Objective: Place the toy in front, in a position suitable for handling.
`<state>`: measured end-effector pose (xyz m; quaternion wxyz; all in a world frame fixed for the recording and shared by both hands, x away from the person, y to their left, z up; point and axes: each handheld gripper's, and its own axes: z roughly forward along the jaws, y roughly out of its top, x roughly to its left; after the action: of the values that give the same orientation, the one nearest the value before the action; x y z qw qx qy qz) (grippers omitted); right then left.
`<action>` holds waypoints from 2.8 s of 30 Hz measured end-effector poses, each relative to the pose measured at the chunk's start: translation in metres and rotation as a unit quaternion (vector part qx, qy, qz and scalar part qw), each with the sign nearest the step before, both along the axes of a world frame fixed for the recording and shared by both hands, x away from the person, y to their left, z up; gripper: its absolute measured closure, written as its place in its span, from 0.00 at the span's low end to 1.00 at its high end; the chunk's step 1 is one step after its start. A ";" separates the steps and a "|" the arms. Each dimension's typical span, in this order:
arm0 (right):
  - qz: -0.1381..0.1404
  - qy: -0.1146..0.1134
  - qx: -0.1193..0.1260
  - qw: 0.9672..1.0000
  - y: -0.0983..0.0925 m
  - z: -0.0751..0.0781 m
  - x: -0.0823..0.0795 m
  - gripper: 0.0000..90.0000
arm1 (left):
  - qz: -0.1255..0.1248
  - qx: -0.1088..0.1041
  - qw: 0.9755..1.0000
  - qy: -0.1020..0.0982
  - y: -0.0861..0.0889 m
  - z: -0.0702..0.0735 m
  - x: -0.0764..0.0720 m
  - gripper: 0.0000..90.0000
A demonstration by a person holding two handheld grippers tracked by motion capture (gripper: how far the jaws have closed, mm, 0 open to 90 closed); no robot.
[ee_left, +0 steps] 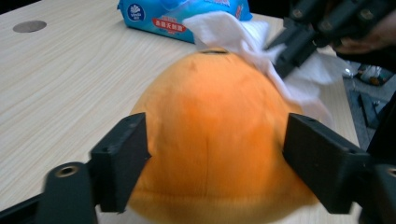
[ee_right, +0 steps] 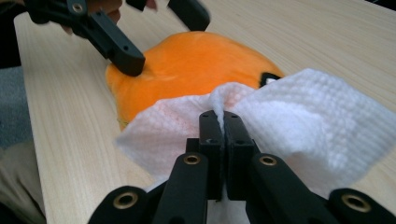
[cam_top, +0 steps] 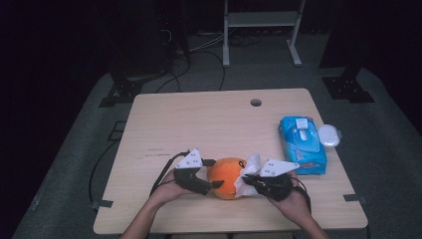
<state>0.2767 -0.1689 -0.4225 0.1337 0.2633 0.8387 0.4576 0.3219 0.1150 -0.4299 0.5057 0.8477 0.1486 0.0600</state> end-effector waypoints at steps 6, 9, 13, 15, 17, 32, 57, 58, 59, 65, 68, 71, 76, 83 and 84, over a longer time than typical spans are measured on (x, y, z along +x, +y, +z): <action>0.025 -0.018 0.009 0.999 0.018 0.004 -0.012 0.97 | 0.015 -0.008 1.000 -0.006 -0.005 -0.004 0.003 0.41; 0.033 -0.024 -0.002 0.999 0.026 0.002 -0.013 0.97 | 0.016 -0.005 1.000 -0.010 -0.005 -0.004 0.003 0.41; 0.016 -0.022 0.004 1.000 0.018 0.003 -0.006 0.97 | 0.018 -0.009 1.000 -0.003 -0.002 -0.005 0.003 0.40; -0.006 -0.025 -0.003 1.000 0.009 0.002 -0.002 0.97 | 0.012 -0.012 1.000 -0.002 -0.001 -0.005 0.003 0.33; -0.030 -0.022 -0.010 0.999 -0.002 0.000 0.003 0.97 | 0.011 -0.013 1.000 0.000 0.000 -0.004 0.004 0.31; 0.015 -0.025 -0.009 1.000 0.018 0.002 -0.008 0.97 | 0.023 -0.013 1.000 -0.004 -0.003 -0.007 0.004 0.39; -0.043 -0.006 0.008 0.999 -0.005 -0.001 0.007 0.97 | 0.011 0.003 1.000 -0.012 0.001 -0.009 0.004 0.38; -0.034 -0.010 0.002 0.999 0.001 -0.001 0.002 0.97 | 0.019 -0.037 0.999 0.007 0.003 -0.002 0.003 0.35; -0.034 -0.010 0.002 0.999 0.001 -0.001 0.002 0.97 | 0.019 -0.037 0.999 0.007 0.003 -0.002 0.003 0.35; -0.001 -0.013 0.009 1.000 0.010 0.002 -0.007 0.97 | 0.005 -0.015 1.000 -0.011 -0.008 -0.003 -0.001 0.40; -0.006 -0.010 0.010 1.000 0.007 0.001 -0.004 0.97 | 0.003 -0.012 1.000 -0.016 -0.007 -0.005 -0.001 0.43; -0.026 0.003 0.014 1.000 -0.002 0.001 0.004 0.97 | 0.001 -0.006 1.000 -0.024 -0.009 -0.005 -0.003 0.44; -0.027 0.004 0.037 0.999 -0.002 0.005 0.003 0.97 | -0.017 -0.002 0.999 -0.029 -0.014 -0.009 -0.008 0.44; -0.018 0.008 0.030 0.999 -0.001 0.003 0.005 0.96 | -0.031 0.002 0.999 -0.034 -0.018 -0.009 -0.015 0.44; -0.033 0.015 0.029 0.999 -0.007 0.000 0.009 0.96 | -0.035 0.006 0.999 -0.038 -0.020 -0.009 -0.016 0.44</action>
<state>0.2854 -0.1759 -0.4222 0.1279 0.3011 0.8179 0.4732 0.3058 0.0946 -0.4386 0.5076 0.8525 0.0994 0.0753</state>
